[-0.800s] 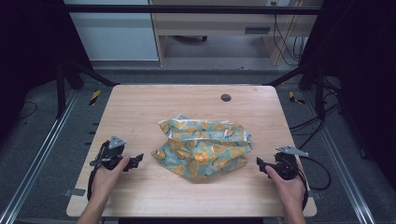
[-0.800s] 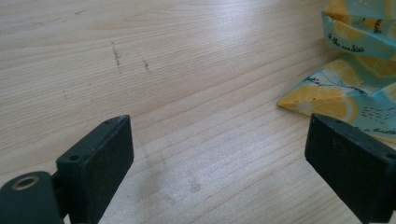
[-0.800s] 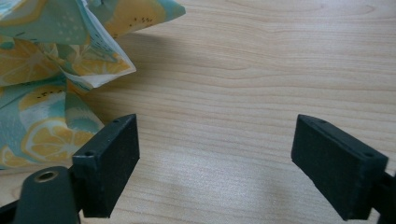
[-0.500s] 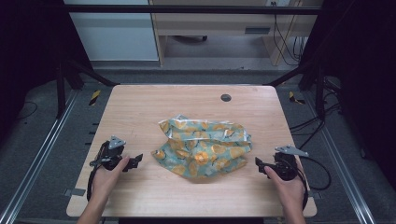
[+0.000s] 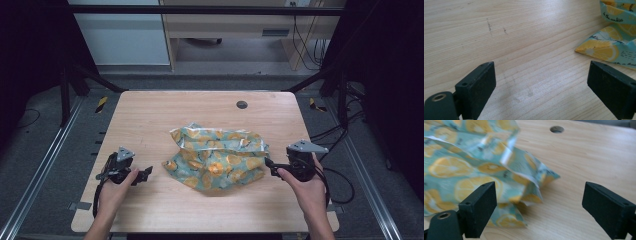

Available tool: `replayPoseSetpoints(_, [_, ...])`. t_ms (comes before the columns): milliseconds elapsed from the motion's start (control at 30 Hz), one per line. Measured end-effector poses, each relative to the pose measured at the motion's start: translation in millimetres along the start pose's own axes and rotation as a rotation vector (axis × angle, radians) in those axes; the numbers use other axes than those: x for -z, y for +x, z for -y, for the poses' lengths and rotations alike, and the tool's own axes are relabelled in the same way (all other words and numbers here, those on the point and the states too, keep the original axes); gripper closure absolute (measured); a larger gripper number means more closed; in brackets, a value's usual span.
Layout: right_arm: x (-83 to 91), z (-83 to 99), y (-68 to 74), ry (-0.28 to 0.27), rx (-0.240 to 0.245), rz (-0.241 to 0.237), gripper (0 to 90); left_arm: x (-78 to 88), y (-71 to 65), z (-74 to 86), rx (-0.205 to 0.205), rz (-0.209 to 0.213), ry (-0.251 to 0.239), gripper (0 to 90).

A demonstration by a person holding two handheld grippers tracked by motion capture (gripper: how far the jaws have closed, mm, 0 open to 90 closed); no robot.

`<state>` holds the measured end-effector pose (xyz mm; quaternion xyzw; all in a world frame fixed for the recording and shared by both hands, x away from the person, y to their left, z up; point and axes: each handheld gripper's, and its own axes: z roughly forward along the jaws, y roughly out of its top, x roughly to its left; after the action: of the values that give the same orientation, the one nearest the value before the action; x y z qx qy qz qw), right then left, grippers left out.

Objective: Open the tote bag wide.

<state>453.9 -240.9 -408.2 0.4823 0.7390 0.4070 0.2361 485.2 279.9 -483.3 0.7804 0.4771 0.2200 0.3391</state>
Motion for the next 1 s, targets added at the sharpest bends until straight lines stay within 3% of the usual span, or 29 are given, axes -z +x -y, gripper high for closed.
replayPoseSetpoints(33, [0.0,0.0,0.0,0.000,0.000,0.000,11.8,0.1,-0.2,0.0,0.000,-0.001,0.000,7.9])
replayPoseSetpoints(67, [0.6,-9.5,4.8,0.007,0.038,-0.019,11.4,0.2,-0.4,0.0,-0.003,-0.002,0.001,7.9])
replayPoseSetpoints(133, [0.4,-12.4,6.9,0.008,0.038,-0.025,11.5,0.2,-0.6,-0.1,-0.003,-0.001,0.000,7.9])
replayPoseSetpoints(167, [-0.4,-20.0,10.6,0.011,0.067,-0.036,12.4,0.2,-0.7,-0.2,-0.001,-0.001,-0.002,7.9])
replayPoseSetpoints(433, [-9.2,-36.4,14.2,0.026,0.122,-0.076,20.3,0.1,-0.5,-0.1,0.005,-0.003,-0.005,7.8])
replayPoseSetpoints(633, [-23.8,-48.2,10.3,0.049,0.101,-0.091,22.2,0.3,-0.5,-0.2,0.003,-0.004,-0.006,7.8])
replayPoseSetpoints(700, [-33.7,-51.0,9.7,0.057,0.073,-0.111,20.5,0.1,-0.4,-0.1,0.007,-0.005,-0.010,7.8])
replayPoseSetpoints(1000, [-52.1,-49.5,19.8,0.074,0.087,-0.137,16.0,0.8,0.3,-0.2,0.003,-0.006,-0.009,7.8])
